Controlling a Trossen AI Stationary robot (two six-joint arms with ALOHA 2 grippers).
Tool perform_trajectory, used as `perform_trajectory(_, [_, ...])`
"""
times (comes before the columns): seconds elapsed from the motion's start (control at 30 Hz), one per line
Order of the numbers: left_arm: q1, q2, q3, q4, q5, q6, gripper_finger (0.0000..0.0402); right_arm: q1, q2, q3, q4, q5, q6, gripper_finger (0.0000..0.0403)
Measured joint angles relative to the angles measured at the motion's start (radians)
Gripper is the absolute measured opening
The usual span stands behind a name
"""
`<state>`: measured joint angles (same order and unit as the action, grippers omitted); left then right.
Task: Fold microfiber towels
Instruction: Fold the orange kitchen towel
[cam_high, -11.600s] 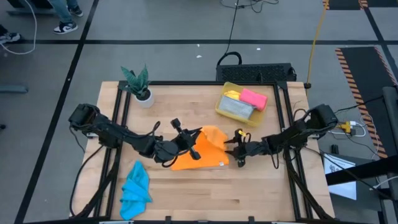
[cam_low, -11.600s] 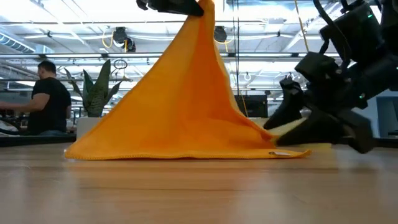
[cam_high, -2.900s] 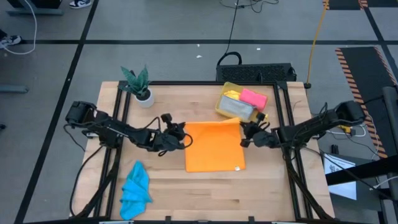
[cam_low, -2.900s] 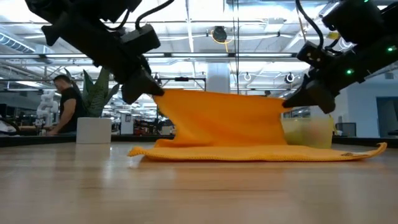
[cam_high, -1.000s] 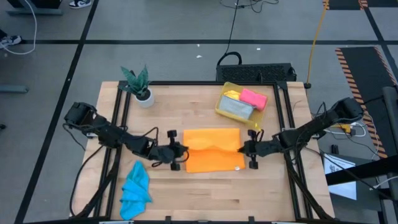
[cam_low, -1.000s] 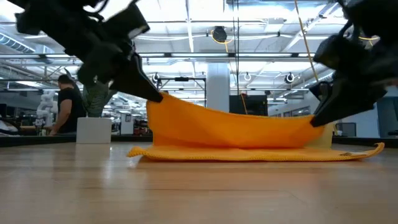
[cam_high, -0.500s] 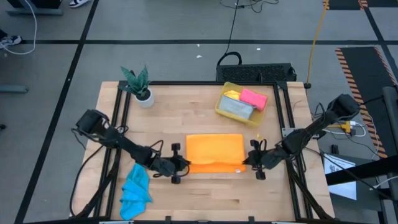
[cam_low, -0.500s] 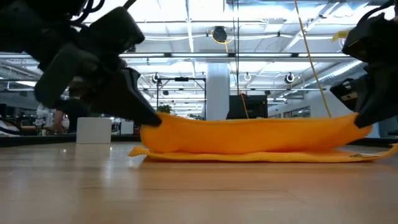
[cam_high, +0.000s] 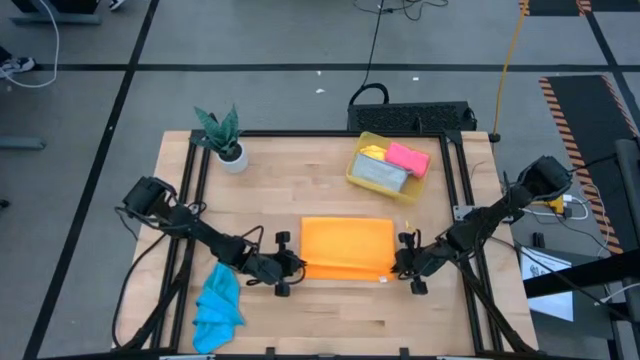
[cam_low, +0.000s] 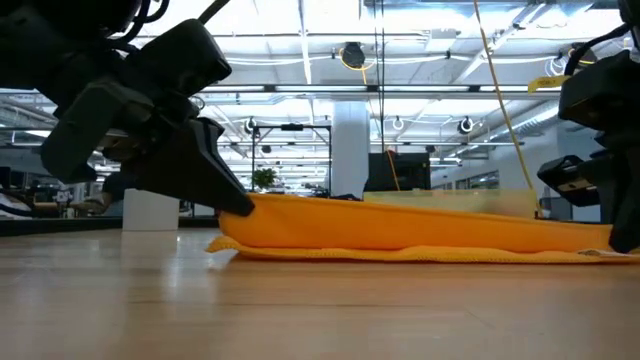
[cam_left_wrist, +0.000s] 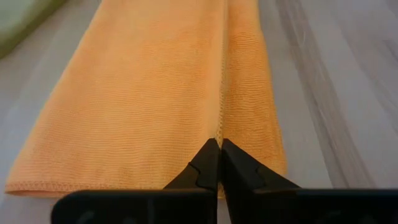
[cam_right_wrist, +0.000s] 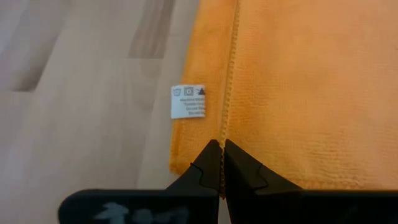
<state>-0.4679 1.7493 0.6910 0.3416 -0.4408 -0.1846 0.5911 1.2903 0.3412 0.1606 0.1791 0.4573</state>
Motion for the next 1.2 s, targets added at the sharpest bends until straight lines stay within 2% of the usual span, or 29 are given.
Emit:
perform_trajectory(0.23, [-0.020,0.000,0.031,-0.067,-0.006,-0.003,0.0009,0.000,0.000,0.000,-0.006,0.000,0.001,0.0001])
perform_trajectory(0.5, [-0.039,-0.001,0.118,-0.230,-0.020,0.013,0.0008,0.000,-0.041,0.000,-0.008,-0.023,0.006,0.0029])
perform_trajectory(0.8, [-0.037,-0.001,0.119,-0.257,0.011,-0.002,0.0005,0.000,-0.056,0.000,-0.015,-0.054,0.051,0.0033])
perform_trajectory(1.03, [-0.038,0.018,0.119,-0.242,0.012,-0.029,0.0023,0.000,-0.056,0.000,-0.007,-0.054,0.063,0.0034])
perform_trajectory(1.1, [-0.039,0.038,0.118,-0.221,0.042,-0.035,0.0025,0.000,-0.056,0.000,-0.007,-0.056,0.063,0.0034])
perform_trajectory(1.2, [-0.040,0.066,0.117,-0.221,0.085,-0.033,0.0025,0.000,-0.056,-0.001,-0.002,-0.120,0.081,0.0035])
